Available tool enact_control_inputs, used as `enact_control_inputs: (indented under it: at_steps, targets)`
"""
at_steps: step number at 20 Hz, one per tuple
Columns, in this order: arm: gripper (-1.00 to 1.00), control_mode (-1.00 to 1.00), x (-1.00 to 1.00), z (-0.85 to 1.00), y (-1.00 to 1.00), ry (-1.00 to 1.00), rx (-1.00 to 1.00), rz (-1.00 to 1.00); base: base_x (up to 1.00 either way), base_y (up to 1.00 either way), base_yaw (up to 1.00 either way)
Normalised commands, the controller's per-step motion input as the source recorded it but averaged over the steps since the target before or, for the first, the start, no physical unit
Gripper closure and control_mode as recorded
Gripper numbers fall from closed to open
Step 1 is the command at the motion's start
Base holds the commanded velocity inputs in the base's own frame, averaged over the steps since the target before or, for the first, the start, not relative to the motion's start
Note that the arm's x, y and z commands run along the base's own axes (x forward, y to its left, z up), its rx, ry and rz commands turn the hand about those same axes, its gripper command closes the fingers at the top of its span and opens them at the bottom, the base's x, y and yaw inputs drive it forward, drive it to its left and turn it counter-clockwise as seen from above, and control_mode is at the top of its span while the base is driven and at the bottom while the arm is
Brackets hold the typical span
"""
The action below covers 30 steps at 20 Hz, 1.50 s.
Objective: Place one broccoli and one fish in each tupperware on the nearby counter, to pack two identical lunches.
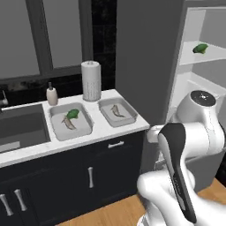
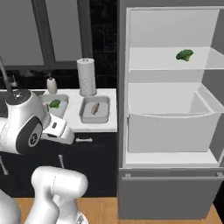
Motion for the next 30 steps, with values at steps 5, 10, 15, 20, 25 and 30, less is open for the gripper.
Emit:
enact_control_inputs:
  at_steps: [5,10,15,20,25,30]
  targets:
    - [-1.00,1.00,0.00,0.00,0.00,0.00,0.00,0.00,0.09,-0.91,0.26]
    - [-1.00,1.00,0.00,0.00,0.00,0.00,0.00,0.00,0.16,-0.96,0.17]
    - [-1.00,1.00,0.00,0.00,0.00,0.00,0.00,0.00,0.27,-0.67,-0.08]
    - [-1.00,1.00,0.00,0.00,0.00,0.00,0.00,0.00,0.50,-0.28,-0.33]
    - [-1.00,1.00,0.00,0.00,0.00,0.00,0.00,0.00,0.34,0.02,-0.27]
    - [-1.00,1.00,0.00,0.00,0.00,0.00,0.00,0.00,0.59,0.01,-0.06]
